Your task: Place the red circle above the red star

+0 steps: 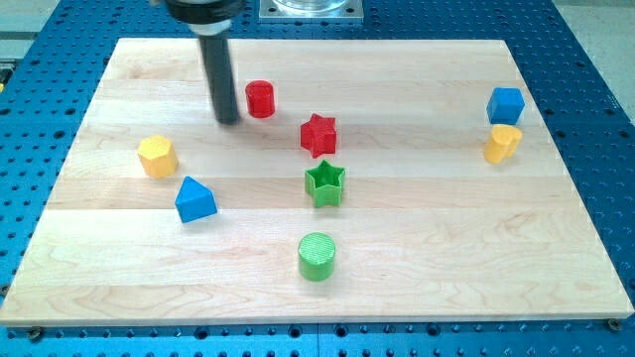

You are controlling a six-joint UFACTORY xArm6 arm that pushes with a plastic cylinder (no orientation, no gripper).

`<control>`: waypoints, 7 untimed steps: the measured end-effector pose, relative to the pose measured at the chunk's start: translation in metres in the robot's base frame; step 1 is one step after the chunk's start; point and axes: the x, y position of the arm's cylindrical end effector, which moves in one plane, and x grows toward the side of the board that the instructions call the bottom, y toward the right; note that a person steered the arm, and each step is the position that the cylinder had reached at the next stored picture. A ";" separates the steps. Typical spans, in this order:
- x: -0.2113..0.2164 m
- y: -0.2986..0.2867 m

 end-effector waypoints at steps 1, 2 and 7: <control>0.001 -0.063; -0.008 -0.021; -0.009 0.106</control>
